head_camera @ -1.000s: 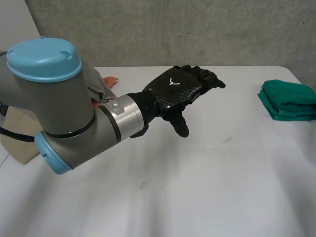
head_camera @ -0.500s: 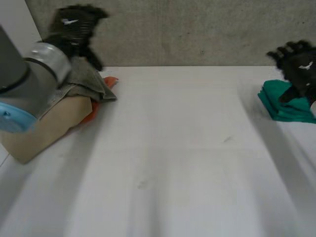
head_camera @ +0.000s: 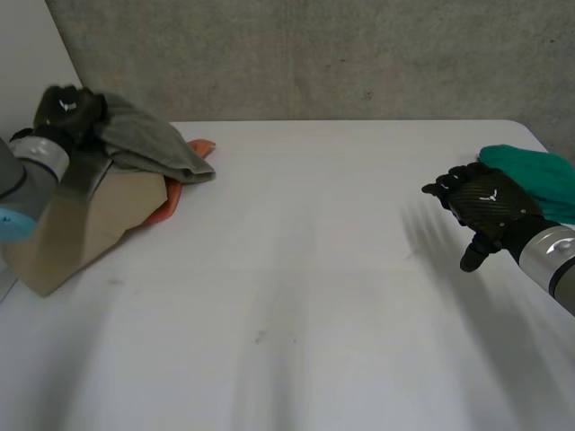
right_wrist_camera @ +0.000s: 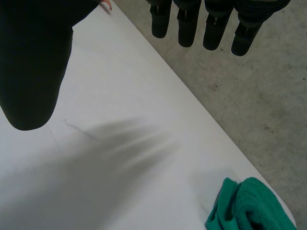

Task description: Fold the laundry.

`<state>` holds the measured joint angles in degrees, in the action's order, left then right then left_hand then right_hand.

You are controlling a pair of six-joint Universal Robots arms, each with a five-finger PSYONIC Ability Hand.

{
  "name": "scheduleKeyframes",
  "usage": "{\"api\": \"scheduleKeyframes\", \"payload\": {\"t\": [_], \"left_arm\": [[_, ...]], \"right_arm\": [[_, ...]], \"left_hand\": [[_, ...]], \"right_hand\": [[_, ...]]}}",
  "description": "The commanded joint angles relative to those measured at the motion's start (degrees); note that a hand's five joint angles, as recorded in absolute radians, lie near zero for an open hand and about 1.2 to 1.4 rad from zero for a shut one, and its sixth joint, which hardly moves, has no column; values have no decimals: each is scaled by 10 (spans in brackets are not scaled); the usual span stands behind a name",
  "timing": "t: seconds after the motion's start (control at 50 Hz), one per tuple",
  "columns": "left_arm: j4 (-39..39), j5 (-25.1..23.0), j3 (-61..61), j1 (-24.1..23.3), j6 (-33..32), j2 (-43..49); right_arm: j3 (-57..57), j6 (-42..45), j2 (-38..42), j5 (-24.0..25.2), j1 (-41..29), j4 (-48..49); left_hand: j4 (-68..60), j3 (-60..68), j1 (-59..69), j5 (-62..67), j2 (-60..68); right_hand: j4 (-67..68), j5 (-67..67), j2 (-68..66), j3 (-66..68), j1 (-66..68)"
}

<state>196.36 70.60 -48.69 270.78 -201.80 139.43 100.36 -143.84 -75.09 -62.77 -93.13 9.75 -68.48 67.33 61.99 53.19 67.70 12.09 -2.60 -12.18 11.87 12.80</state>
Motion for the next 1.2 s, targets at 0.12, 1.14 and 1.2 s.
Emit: {"api": "scheduleKeyframes", "payload": {"t": [0.12, 1.14, 1.2], "left_arm": [[49, 24, -69, -107, 281, -250], [-128, 141, -373, -290, 197, -264], [-93, 141, -410, -292, 176, -260]], "right_arm": [[-16, -14, -4, -15, 1, -1], [23, -277, -34, -76, -70, -140], [32, -282, -21, -80, -106, -127]], "left_hand": [[-115, 127, 180, 168, 123], [285, -273, -220, -232, -277], [285, -273, -220, -232, -277]], "right_hand": [[-21, 26, 22, -19, -28], [-21, 26, 22, -19, -28], [-21, 26, 22, -19, -28]]}}
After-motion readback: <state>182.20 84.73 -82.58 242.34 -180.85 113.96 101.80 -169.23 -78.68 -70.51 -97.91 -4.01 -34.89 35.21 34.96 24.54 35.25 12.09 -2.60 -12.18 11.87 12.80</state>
